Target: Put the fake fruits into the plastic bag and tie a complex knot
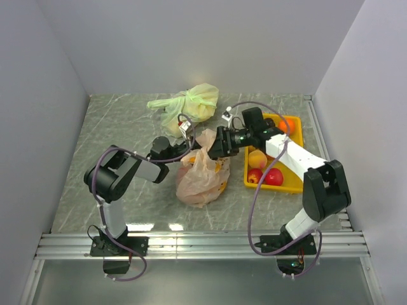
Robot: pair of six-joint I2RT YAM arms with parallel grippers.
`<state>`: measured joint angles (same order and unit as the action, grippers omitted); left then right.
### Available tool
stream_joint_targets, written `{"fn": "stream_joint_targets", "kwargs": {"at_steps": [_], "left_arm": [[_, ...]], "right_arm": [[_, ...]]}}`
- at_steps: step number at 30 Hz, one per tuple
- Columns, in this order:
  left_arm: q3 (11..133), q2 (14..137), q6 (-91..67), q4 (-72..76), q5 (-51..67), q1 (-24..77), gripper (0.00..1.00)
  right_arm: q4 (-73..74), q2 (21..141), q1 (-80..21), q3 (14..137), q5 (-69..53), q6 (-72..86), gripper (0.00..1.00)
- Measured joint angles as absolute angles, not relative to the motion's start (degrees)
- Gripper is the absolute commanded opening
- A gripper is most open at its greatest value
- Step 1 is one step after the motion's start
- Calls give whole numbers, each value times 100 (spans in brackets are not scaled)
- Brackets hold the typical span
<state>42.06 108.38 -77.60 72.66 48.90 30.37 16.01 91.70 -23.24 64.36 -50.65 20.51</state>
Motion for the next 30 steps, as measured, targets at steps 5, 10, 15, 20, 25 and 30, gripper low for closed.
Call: {"fn": "stream_joint_targets", "kwargs": {"at_steps": [5, 10, 15, 20, 25, 30], "left_arm": [[4158, 10475, -7529, 7354, 4829, 3030, 0], [4145, 10460, -7463, 7371, 4818, 3039, 0], [4145, 10473, -7439, 7319, 4772, 3074, 0], [4110, 10484, -7411, 7275, 4703, 3035, 0], [3787, 10195, -7236, 7238, 4840, 2838, 0], [3424, 9736, -6932, 7100, 4993, 2523, 0]], "right_arm": [[2571, 8807, -2069, 6790, -5113, 1420, 73], [2886, 8901, -2093, 6781, -5284, 1339, 73], [2469, 9443, -2198, 6694, -5745, 1850, 71], [1131, 9872, -2574, 6571, -6440, 2980, 71], [-760, 10280, -2976, 6549, -6799, 4292, 71], [-2069, 10637, -3216, 6560, -6967, 5214, 69]]}}
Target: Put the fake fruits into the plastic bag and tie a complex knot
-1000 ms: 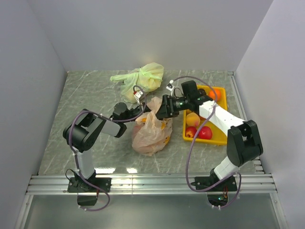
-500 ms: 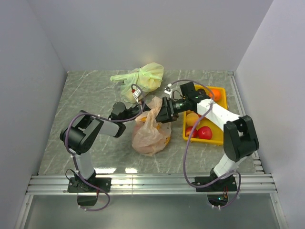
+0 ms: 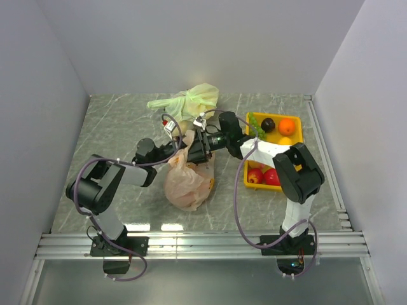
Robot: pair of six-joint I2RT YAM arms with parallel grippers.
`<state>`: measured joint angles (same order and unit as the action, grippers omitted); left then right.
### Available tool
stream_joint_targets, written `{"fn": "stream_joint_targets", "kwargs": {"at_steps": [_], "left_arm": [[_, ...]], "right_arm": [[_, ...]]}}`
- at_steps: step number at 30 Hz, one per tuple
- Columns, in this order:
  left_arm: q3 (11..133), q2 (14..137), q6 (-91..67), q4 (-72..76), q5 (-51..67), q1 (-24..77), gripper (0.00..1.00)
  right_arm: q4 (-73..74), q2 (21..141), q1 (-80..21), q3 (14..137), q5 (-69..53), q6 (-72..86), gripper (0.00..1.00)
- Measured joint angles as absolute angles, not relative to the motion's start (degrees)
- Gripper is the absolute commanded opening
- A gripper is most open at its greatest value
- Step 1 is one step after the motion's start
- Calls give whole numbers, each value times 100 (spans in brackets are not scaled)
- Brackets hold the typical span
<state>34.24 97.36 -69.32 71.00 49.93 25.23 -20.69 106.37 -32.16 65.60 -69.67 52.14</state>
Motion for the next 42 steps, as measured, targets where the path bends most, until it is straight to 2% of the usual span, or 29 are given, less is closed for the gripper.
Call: {"fn": "stream_joint_targets", "kwargs": {"at_steps": [4, 6, 9, 14, 19, 24, 33, 42], "left_arm": [[3413, 9784, -6785, 7041, 5078, 2530, 0], [3426, 9937, -6770, 7046, 5142, 2554, 0], [3454, 10165, -6838, 7096, 5177, 2576, 0], [3474, 10267, -6910, 7223, 5194, 2615, 0], [3474, 10228, -6908, 7258, 5251, 2650, 0], [3474, 10147, -6849, 7231, 5264, 2674, 0], [3474, 10154, -6838, 7236, 5271, 2847, 1], [3682, 10659, -7148, 7319, 5356, 2849, 0]], "right_arm": [[-1160, 10593, -3203, 6676, -6860, 4486, 70], [-285, 10554, -3168, 6873, -6672, 3835, 81], [1039, 10479, -3083, 7227, -6324, 2936, 83], [2565, 10186, -2906, 7649, -5828, 1986, 83], [3430, 9758, -2613, 7636, -5605, 1422, 74], [3474, 9618, -2298, 7408, -5513, 1417, 53], [2414, 9800, -2477, 7321, -5494, 2117, 54], [2038, 10071, -2790, 7303, -5452, 2349, 53]]}}
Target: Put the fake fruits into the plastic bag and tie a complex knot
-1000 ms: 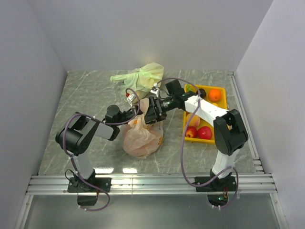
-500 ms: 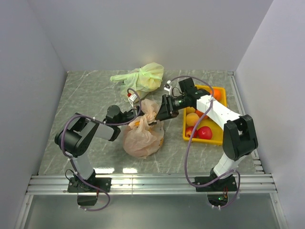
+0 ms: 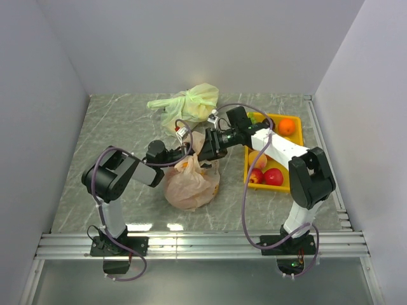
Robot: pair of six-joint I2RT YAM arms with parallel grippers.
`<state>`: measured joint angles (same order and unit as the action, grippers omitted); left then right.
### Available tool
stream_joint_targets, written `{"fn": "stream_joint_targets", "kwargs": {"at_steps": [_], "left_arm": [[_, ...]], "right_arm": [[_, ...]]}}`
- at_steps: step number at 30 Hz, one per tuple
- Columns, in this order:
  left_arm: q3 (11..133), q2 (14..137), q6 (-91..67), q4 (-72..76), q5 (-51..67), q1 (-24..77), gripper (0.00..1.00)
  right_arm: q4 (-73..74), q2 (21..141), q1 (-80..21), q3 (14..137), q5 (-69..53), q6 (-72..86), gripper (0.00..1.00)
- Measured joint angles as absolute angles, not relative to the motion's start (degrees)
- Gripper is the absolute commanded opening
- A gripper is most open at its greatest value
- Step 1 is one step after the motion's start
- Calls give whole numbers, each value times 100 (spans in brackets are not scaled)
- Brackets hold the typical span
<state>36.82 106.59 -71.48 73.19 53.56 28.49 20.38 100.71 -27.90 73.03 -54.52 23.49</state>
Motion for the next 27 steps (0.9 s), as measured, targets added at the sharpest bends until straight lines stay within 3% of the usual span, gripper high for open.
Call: {"fn": "stream_joint_targets", "kwargs": {"at_steps": [3, 8, 10, 20, 27], "left_arm": [[3739, 10763, -7249, 7308, 5428, 2856, 0], [3763, 10763, -7251, 7319, 5411, 2899, 1], [3763, 10763, -7247, 7330, 5406, 2908, 1], [3763, 10748, -7227, 7345, 5413, 2930, 2], [3763, 10748, -7312, 7352, 5433, 2952, 19]], "right_arm": [[2158, 10073, -2786, 7273, -5371, 2235, 56], [2777, 9911, -2663, 7260, -5446, 1723, 76], [3096, 9778, -2574, 7262, -5463, 1468, 77], [4071, 9424, -2058, 7260, -5581, 762, 52], [3800, 9609, -2029, 7078, -5771, 1131, 52]]}}
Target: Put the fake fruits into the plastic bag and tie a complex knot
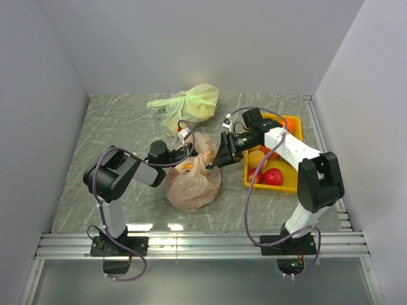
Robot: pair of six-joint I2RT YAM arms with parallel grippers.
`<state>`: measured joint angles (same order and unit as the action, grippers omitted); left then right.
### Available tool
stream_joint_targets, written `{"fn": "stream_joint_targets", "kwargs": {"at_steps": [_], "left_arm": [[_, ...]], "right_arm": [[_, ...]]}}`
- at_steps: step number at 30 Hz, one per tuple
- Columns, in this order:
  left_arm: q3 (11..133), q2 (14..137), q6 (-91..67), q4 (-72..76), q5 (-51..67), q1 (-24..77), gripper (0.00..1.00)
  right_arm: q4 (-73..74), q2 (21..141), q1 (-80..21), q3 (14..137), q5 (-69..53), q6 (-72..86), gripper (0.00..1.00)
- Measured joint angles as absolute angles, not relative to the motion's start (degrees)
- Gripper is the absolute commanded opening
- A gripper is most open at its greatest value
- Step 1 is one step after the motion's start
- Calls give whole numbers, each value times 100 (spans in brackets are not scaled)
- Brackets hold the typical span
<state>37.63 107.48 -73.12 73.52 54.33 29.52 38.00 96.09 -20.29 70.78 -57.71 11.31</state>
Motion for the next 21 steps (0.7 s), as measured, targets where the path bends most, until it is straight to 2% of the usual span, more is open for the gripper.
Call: {"fn": "stream_joint_targets", "kwargs": {"at_steps": [11, 15, 21], "left_arm": [[3763, 10748, -7332, 7354, 5441, 2952, 30], [3763, 10748, -7404, 7352, 5461, 2952, 33], [3763, 10748, -7461, 7352, 5463, 2952, 34]], "right_arm": [[3511, 9765, -2032, 7081, -5815, 1400, 54], [3472, 9786, -2032, 7078, -5811, 1415, 50], [3350, 9813, -2064, 7065, -5811, 1522, 48]]}}
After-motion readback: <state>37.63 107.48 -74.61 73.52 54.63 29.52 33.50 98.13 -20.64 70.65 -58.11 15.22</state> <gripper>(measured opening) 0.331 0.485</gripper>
